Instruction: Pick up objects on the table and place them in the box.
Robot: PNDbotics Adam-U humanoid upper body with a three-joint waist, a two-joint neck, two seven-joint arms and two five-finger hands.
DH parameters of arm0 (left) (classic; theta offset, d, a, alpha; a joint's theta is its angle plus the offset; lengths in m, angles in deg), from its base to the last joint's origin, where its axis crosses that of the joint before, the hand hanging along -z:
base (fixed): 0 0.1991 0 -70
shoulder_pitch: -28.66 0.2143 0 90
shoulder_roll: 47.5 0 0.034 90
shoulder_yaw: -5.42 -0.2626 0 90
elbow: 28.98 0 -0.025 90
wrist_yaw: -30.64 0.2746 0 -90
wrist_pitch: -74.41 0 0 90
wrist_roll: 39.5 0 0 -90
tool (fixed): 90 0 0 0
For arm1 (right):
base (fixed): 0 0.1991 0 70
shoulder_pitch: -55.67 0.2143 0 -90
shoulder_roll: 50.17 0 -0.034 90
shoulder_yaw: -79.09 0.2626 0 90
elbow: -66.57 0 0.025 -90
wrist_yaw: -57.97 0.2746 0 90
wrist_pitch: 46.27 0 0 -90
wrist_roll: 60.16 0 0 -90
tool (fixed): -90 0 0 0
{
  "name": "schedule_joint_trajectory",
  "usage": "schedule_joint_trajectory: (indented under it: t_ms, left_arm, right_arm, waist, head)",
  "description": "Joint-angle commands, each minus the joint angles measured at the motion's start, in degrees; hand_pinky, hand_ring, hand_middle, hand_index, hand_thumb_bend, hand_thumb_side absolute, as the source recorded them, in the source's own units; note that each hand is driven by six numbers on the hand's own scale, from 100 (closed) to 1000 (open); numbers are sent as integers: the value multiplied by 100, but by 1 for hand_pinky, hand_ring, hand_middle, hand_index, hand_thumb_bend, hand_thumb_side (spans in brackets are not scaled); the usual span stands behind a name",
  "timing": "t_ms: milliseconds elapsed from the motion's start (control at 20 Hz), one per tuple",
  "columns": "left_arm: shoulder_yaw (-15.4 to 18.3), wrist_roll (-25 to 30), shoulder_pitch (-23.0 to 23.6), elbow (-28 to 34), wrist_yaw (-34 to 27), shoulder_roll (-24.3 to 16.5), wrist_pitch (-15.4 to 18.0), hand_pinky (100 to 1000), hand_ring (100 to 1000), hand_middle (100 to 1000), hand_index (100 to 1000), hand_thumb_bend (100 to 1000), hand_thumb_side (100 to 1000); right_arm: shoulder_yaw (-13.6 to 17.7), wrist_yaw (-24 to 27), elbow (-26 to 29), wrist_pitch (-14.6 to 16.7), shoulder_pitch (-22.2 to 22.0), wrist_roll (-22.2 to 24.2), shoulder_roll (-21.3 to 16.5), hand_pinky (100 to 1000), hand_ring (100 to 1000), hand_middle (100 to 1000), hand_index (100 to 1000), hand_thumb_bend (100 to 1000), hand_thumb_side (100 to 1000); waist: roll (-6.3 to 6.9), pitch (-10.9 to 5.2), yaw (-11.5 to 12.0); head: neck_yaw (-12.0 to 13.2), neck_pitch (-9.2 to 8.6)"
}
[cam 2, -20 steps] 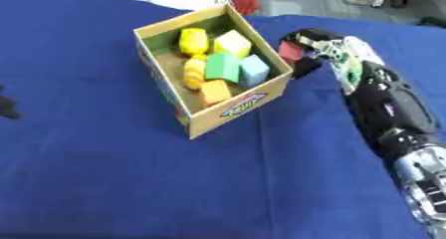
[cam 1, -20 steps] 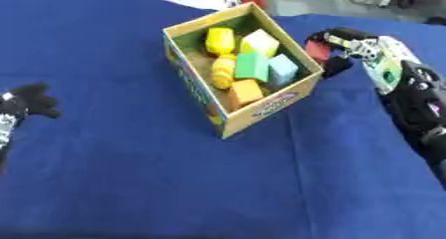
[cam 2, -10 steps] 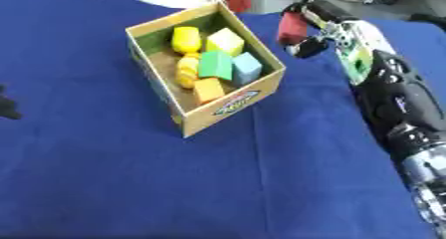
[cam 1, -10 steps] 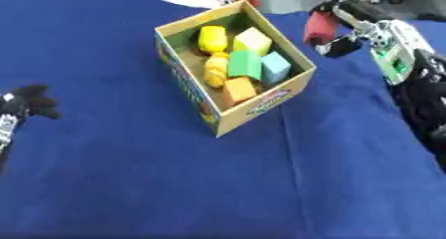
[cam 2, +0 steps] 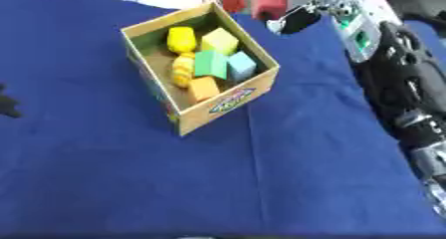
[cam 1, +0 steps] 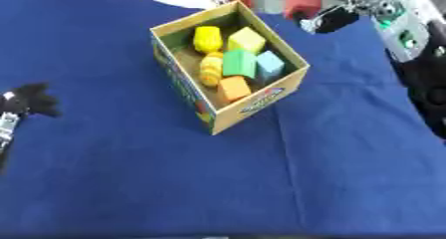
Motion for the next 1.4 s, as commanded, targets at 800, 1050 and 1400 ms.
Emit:
schedule_joint_trajectory:
  t_ms: [800, 1050, 1400]
  left_arm:
    - [34, -22, 6, 66, -9, 17, -5, 811, 610, 616, 833, 100, 942]
    - [41, -30, 40, 56, -8, 27, -7, 810, 609, 615, 832, 100, 945]
    - [141, -206, 75, 56, -42, 52, -46, 805, 608, 613, 827, 100, 935]
  right_arm:
    - [-463, -657, 432, 252, 17, 262, 485, 885, 951, 1000, 1000, 268, 563]
    - [-397, -437, 750, 254, -143, 213, 314, 867, 917, 1000, 1000, 225, 543]
    - [356, 1115, 2174, -214, -1392, -1239, 177, 730, 763, 866, 997, 100, 467]
  waist:
    - [38, -243, -253]
    - [35, -254, -362]
    - [67, -223, -595]
  head:
    - [-20, 18]
    - [31, 51]
    - [238, 62]
